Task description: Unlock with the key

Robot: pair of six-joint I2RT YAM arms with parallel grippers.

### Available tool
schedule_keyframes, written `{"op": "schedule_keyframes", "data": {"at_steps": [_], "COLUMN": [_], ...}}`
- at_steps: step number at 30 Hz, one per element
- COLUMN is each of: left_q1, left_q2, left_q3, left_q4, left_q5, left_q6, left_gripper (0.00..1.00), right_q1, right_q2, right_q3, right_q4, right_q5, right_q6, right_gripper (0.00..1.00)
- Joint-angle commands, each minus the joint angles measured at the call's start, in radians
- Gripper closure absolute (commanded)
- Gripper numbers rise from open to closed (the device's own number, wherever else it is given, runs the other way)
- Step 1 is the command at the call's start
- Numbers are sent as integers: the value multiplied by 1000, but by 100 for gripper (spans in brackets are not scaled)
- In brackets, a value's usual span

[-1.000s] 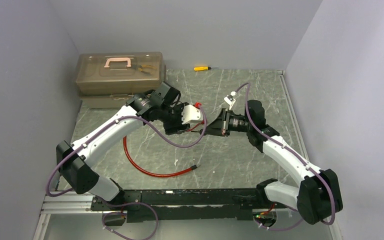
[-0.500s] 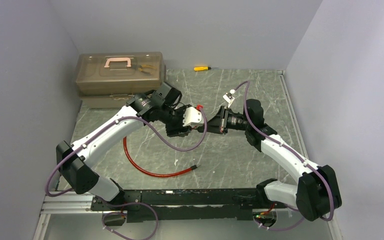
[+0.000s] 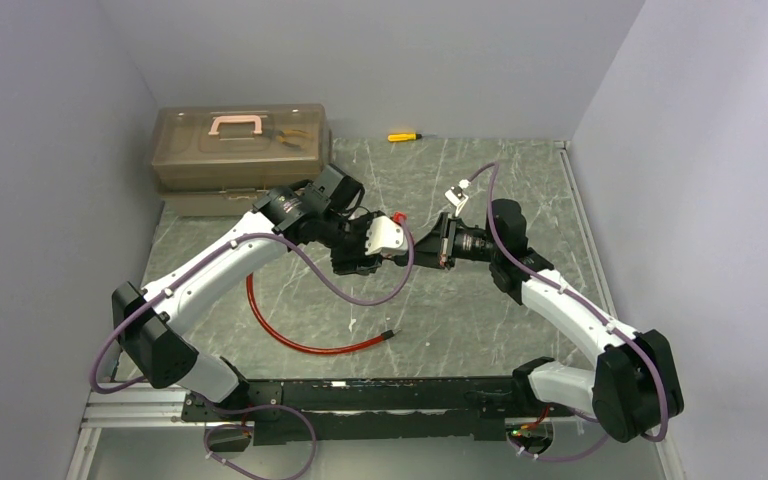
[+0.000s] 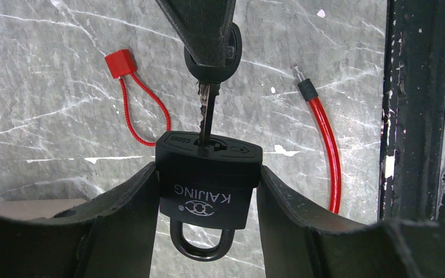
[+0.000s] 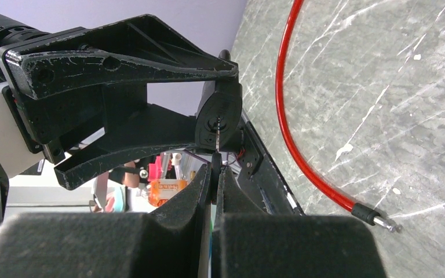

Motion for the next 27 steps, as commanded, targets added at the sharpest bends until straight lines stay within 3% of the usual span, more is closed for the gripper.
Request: {"op": "schedule_keyframes", "data": {"at_steps": [1, 19, 27], "left_q1": [-11, -12, -14], "left_q2": [-14, -44, -37], "left_q3": [60, 45, 64], "left_q4": [47, -175, -246], "left_q5": [46, 360, 395], "left_q6": [32, 328, 451], "left_gripper": [100, 100, 100], "right_q1": [6, 4, 3], "right_q2": [-27, -265, -333], "right_q3": [9, -12, -38], "right_q4": [24, -334, -351], "right_q5": [7, 130, 137], "right_q6": [-17, -312, -368], "right_gripper": [100, 100, 100]}}
